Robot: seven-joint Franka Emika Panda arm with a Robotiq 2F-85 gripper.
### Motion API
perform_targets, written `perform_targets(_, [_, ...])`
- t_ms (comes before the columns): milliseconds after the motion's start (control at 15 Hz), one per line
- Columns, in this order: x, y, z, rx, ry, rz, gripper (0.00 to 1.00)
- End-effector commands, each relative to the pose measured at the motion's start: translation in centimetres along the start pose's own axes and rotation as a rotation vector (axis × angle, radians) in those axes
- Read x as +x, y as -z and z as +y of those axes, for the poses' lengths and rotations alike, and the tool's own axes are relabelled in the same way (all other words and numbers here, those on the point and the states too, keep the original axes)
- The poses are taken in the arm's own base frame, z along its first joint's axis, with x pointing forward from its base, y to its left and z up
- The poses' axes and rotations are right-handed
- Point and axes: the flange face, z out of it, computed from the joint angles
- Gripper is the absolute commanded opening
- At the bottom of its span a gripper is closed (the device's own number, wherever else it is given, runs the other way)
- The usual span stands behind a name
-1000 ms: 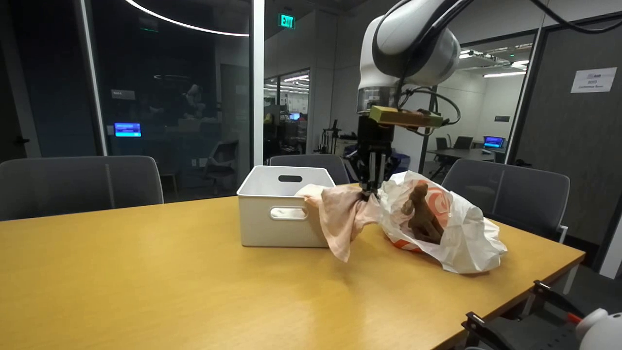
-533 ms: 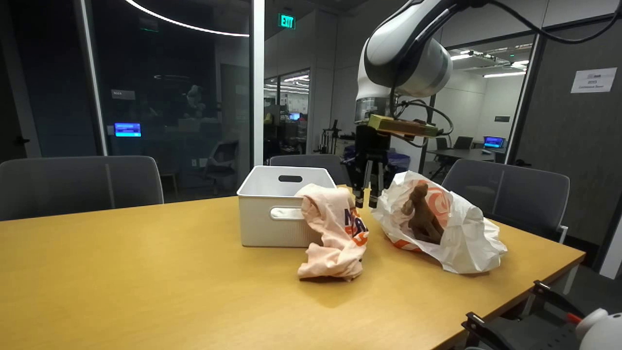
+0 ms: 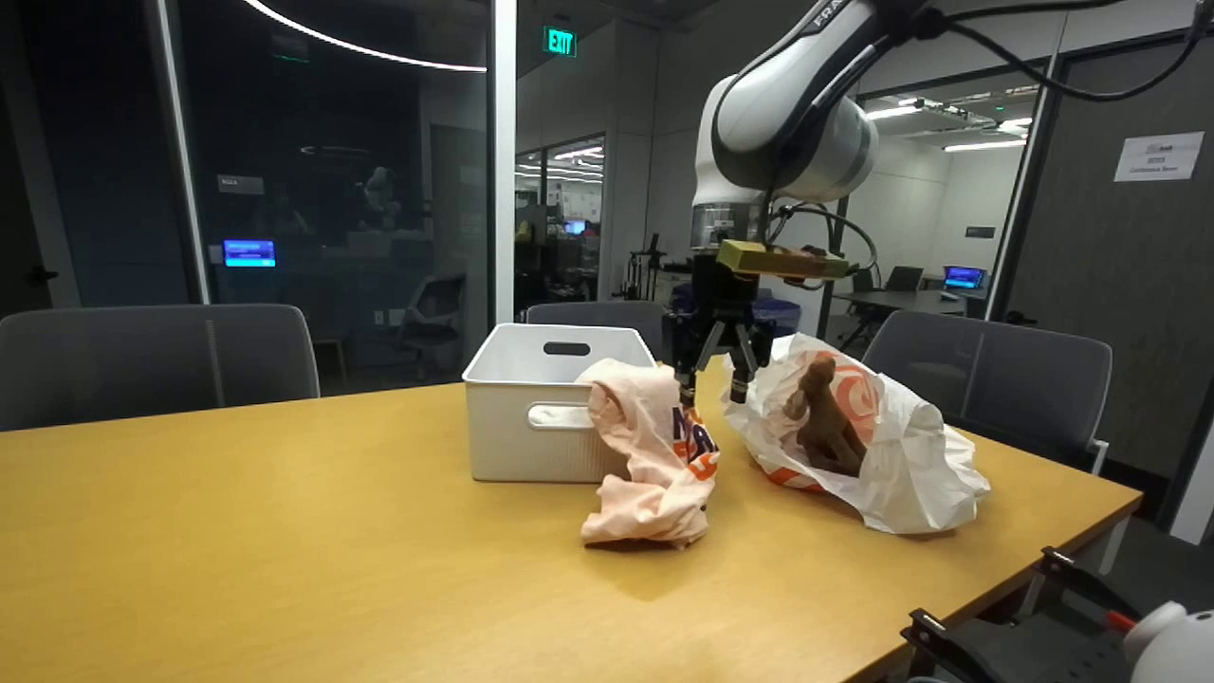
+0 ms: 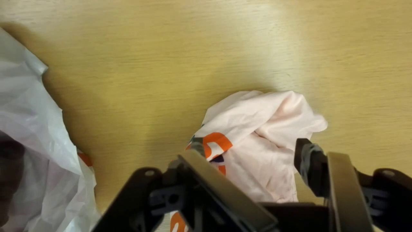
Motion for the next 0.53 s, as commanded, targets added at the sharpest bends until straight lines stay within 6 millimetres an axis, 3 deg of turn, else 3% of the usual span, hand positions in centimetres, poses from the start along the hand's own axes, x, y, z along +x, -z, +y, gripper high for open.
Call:
perform_targets(0, [1.9, -1.6, 0.2, 0.014, 0.017, 0.031, 1.0])
perform_targets(467, [4.9, -7.3, 0.3, 0.045, 0.029, 0.118, 0.99])
